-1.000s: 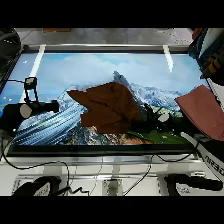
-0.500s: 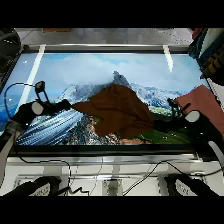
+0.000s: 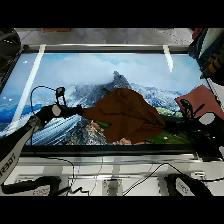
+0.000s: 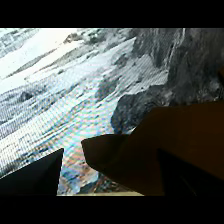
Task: Fold the clothes and pants, and hang the long-sleeved shirts on hangers.
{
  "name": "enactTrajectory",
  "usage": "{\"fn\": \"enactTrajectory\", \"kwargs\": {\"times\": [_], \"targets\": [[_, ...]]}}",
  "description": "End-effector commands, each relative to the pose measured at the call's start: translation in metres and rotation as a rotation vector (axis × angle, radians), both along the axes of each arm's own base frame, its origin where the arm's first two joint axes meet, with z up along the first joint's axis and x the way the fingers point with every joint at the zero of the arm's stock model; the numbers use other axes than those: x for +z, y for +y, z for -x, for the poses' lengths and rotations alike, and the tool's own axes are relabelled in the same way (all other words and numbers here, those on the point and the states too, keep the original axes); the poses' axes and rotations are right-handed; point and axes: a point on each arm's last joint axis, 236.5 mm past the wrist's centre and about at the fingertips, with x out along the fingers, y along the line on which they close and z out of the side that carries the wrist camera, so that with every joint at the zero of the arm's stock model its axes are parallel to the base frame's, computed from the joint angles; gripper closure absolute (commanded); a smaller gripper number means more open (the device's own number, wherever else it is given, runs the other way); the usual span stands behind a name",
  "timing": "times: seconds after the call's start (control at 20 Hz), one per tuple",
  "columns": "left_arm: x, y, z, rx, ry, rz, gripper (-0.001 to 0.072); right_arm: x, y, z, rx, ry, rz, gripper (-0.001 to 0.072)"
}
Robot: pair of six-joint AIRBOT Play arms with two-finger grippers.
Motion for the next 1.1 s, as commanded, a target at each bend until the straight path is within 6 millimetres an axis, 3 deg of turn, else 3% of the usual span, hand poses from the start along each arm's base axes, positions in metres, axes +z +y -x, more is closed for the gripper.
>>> {"fn": "enactTrajectory", "kwargs": {"times": [0.0, 0.25, 0.35, 0.45, 0.6, 0.7, 0.8, 0.85, 0.95, 1.05], "targets": [[-0.012, -0.002, -0.003, -0.117, -0.031, -0.075, 0.0081, 0.002, -0.003, -0.004, -0.013, -0.018, 0.005, 0.0701], [-0.008, -0.017, -0.007, -0.258, -0.099, -0.145, 0.0118, 0.002, -0.003, -0.006, -0.018, -0.025, 0.002, 0.0701], [-0.008, -0.030, -0.003, -0.303, -0.103, -0.153, 0.0321, 0.002, -0.003, -0.006, -0.019, -0.025, 0.002, 0.0701], [-0.009, -0.040, 0.002, -0.333, -0.100, -0.153, 0.0370, 0.002, -0.003, -0.006, -0.021, -0.024, 0.001, 0.0701], [-0.009, -0.043, 0.004, -0.343, -0.096, -0.152, 0.0690, 0.003, -0.001, -0.007, -0.024, -0.026, -0.007, 0.0701], [0.001, -0.041, 0.001, -0.343, -0.121, -0.161, 0.0693, 0.006, 0.003, -0.010, -0.033, -0.037, -0.027, 0.0701], [0.023, -0.033, -0.011, -0.366, -0.184, -0.211, 0.0693, 0.008, 0.003, -0.015, -0.045, -0.057, -0.034, 0.0701], [0.045, -0.028, -0.020, -0.377, -0.239, -0.245, 0.0694, 0.012, 0.002, -0.019, -0.047, -0.071, -0.031, 0.0701], [0.101, -0.013, -0.040, -0.366, -0.370, -0.307, 0.0694, 0.033, -0.003, -0.036, -0.045, -0.130, -0.015, 0.0701], [0.173, 0.012, -0.057, -0.311, -0.519, -0.359, 0.0694, 0.070, -0.011, -0.061, -0.041, -0.230, 0.015, 0.0701]]}}
